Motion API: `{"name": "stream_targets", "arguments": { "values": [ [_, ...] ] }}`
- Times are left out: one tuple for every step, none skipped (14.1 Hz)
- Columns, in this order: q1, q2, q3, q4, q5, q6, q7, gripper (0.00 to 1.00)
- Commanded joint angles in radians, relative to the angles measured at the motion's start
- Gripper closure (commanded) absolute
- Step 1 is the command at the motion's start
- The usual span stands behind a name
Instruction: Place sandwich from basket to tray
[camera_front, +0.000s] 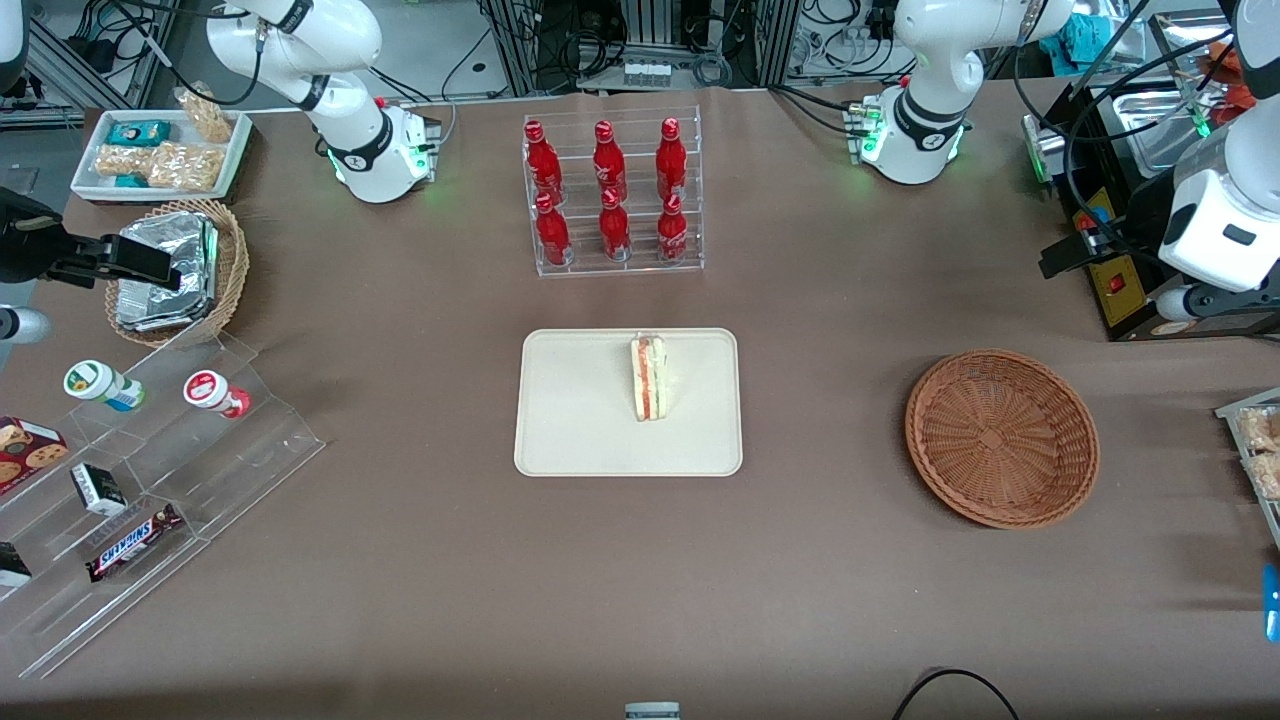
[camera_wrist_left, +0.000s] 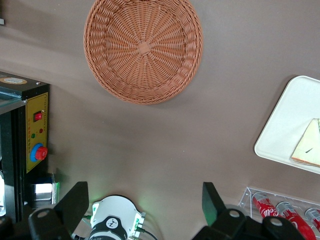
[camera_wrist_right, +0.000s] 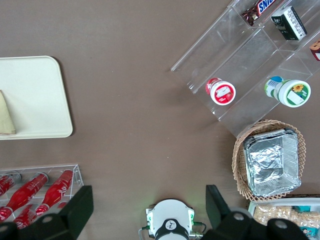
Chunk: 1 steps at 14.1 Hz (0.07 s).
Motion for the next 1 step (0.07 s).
{"name": "stream_targets", "arguments": {
  "values": [
    [-0.016,0.016,0.015,0.019,-0.006,0.004,0.005,0.0]
  ]
}}
